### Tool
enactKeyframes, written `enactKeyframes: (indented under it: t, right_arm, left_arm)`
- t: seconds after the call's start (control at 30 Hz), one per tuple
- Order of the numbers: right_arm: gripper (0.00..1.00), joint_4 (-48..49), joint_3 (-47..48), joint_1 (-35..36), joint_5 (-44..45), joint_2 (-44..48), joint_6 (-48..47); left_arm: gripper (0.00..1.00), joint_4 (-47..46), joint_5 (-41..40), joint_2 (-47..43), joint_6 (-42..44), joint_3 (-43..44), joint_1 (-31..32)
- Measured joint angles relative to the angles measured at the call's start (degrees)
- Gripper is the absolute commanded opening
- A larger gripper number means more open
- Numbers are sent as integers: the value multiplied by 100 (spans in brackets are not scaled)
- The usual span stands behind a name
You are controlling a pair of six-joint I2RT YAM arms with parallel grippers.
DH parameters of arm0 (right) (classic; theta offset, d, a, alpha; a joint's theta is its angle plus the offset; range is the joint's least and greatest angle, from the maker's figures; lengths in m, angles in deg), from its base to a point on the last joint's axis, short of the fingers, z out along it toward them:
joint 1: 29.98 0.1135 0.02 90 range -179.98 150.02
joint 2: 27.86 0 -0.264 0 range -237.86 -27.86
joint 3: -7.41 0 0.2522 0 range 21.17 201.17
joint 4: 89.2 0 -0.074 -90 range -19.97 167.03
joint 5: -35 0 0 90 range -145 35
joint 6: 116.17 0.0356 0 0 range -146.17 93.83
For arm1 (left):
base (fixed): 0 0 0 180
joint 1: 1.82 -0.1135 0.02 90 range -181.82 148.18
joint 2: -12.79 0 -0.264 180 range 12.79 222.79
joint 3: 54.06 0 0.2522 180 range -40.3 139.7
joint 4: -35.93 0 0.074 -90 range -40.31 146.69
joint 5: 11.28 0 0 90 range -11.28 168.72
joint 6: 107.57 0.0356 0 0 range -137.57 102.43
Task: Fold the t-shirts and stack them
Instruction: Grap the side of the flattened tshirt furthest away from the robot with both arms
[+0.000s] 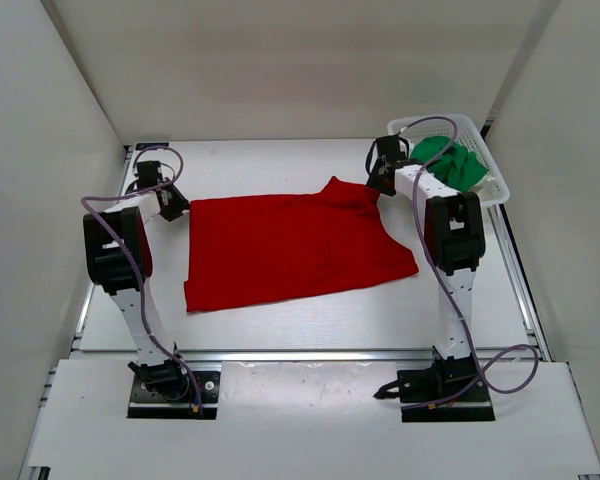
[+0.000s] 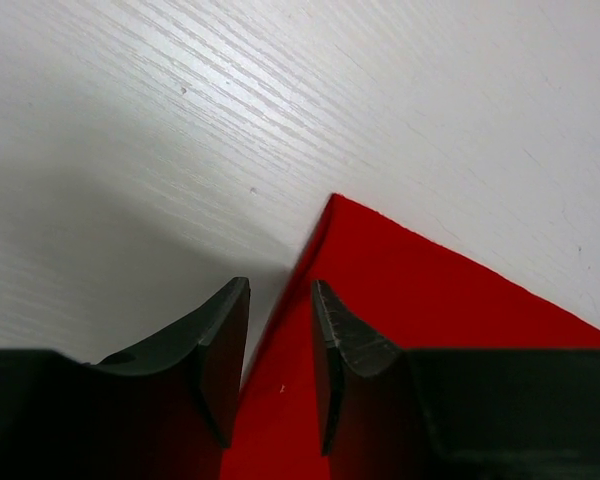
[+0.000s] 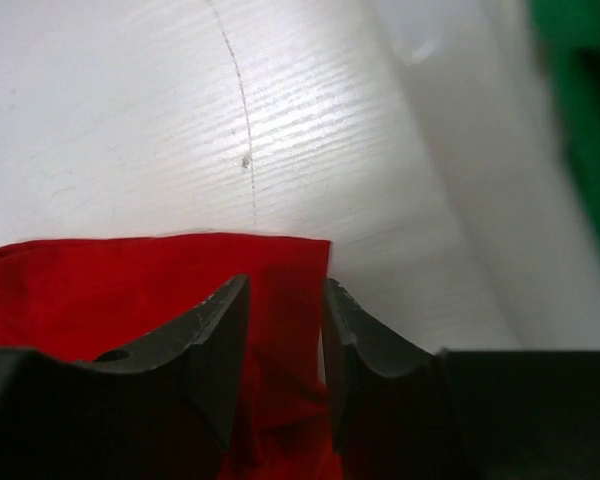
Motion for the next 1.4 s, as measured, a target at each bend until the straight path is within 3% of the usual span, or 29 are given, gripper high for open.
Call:
enactKeyframes:
  t: [0.27, 0.53, 0.8, 1.07, 1.2, 1.4]
  right_arm:
    - [35, -319, 634, -190, -175, -527, 160]
    - [30, -732, 1038, -321, -389, -715, 258]
    - [28, -780, 1075, -330, -452, -739, 275]
    - [14, -704, 1034, -330, -688, -737, 315]
    - [0, -730, 1034, -332, -802, -743, 337]
    - [0, -765, 1078, -337, -960, -750, 348]
  left_arm:
    - [42, -42, 66, 0, -48, 0, -7]
    - [42, -50, 144, 0, -85, -2, -50]
    - [46, -63, 142, -15, -96, -35, -63]
    - [52, 26, 74, -15, -9, -33, -46]
    - [52, 63, 39, -15, 9, -31, -48]
    - [53, 96, 37, -15, 33, -13, -48]
